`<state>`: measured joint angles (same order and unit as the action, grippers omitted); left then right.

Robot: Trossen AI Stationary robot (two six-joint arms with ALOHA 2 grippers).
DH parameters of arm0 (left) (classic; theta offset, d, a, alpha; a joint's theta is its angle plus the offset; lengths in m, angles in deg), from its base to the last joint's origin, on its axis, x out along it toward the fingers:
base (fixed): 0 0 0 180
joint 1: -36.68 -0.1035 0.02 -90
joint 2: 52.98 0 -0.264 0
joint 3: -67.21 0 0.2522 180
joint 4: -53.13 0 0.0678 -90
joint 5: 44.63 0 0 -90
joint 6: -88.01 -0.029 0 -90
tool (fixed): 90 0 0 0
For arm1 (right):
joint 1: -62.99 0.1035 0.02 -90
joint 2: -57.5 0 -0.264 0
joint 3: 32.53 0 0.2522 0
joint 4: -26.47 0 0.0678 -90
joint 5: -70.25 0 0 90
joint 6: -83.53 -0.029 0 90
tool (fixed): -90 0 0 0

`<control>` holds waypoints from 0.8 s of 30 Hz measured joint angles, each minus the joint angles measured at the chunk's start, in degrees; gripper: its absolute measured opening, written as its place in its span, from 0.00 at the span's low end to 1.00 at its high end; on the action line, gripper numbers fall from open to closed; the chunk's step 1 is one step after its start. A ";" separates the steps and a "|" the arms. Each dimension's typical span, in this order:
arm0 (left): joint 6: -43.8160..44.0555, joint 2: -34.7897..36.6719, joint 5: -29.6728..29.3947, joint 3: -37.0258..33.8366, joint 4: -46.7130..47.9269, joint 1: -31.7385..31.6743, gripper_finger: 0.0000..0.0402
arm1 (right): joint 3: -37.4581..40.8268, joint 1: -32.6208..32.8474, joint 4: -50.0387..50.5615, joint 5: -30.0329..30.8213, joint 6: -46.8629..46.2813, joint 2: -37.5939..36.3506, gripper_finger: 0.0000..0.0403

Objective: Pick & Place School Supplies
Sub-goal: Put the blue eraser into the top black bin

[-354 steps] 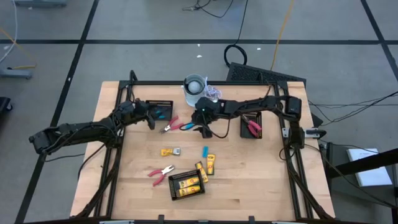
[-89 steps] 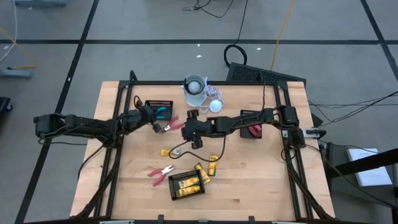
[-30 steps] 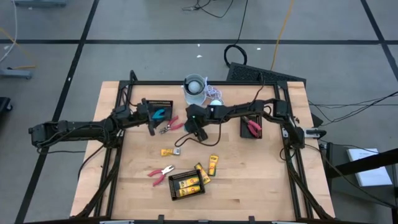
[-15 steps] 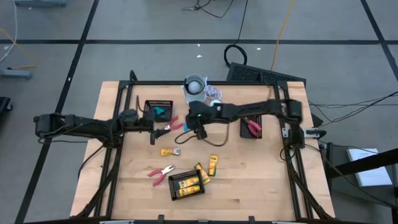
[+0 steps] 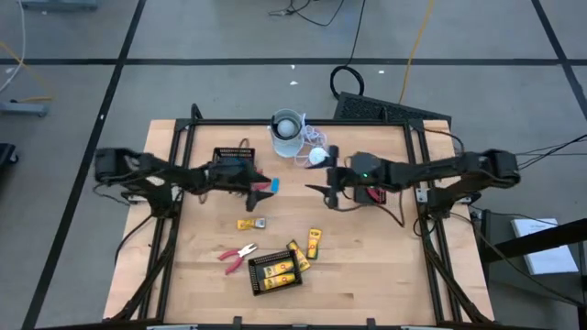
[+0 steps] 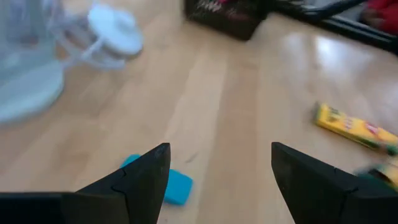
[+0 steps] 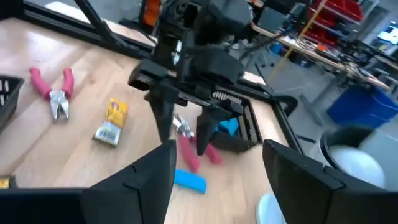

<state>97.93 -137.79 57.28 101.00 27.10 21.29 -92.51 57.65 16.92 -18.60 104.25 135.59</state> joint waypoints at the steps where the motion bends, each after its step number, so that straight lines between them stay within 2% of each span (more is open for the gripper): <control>1: 1.69 -1.72 -0.19 1.11 0.80 -0.58 0.70 | 1.03 0.66 0.19 1.29 -0.02 -1.05 0.58; 5: 8.91 -6.96 -1.24 5.27 2.90 -2.09 0.70 | 3.74 2.69 0.31 5.48 0.15 -3.21 0.58; 10: 13.84 -9.83 -5.91 11.12 14.30 -2.50 0.70 | 4.77 3.96 0.58 6.51 0.67 -3.46 0.58; 17: 14.63 -8.88 -9.97 15.93 23.15 -0.64 0.70 | 4.81 5.56 1.32 6.59 1.56 -3.48 0.58; 24: 13.88 -7.74 -11.64 16.97 24.45 1.21 0.70 | 4.81 5.86 1.40 8.11 1.99 -3.48 0.58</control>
<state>111.81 -145.52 45.64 117.97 51.55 22.49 -87.70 63.50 18.32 -10.49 106.24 132.10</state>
